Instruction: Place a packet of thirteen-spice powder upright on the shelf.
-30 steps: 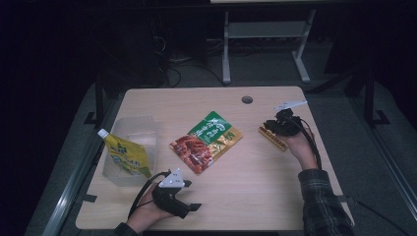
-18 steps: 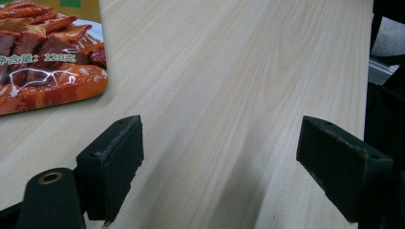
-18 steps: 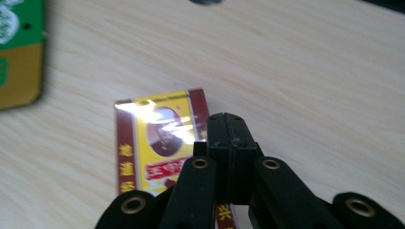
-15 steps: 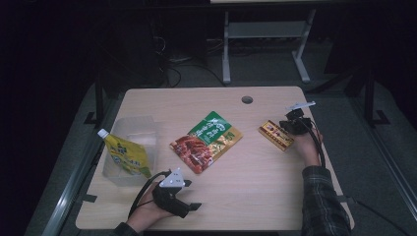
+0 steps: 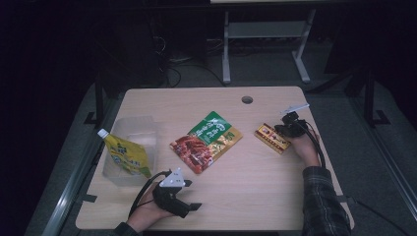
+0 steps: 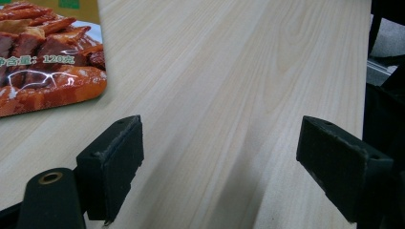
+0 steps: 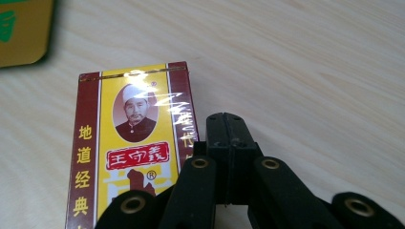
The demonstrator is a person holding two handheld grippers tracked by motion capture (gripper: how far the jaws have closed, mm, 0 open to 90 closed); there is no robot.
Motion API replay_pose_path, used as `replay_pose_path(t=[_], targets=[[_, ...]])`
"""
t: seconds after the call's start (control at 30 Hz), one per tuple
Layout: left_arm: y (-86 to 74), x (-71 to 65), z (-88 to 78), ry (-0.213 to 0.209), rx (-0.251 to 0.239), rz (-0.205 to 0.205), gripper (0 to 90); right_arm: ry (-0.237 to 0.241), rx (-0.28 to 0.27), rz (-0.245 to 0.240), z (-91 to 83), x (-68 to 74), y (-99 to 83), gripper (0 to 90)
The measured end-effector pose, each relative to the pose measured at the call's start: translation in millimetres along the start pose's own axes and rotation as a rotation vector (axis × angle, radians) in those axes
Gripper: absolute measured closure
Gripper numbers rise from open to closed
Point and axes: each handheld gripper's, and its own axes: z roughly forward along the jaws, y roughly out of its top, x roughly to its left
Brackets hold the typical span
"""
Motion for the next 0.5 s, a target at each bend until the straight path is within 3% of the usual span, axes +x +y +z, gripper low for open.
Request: replay_pose_path(t=[0.23, 0.5], targets=[[0.8, -0.8, 0.6, -0.006, 0.000, 0.009, 15.7, 0.083, 0.013, -0.112, 1.0, 18.7, 0.6, 90.0], [1.7, -0.9, -0.1, -0.009, 0.000, 0.015, 15.6, 0.157, 0.049, -0.184, -1.1, 40.8, 1.4, 90.0]])
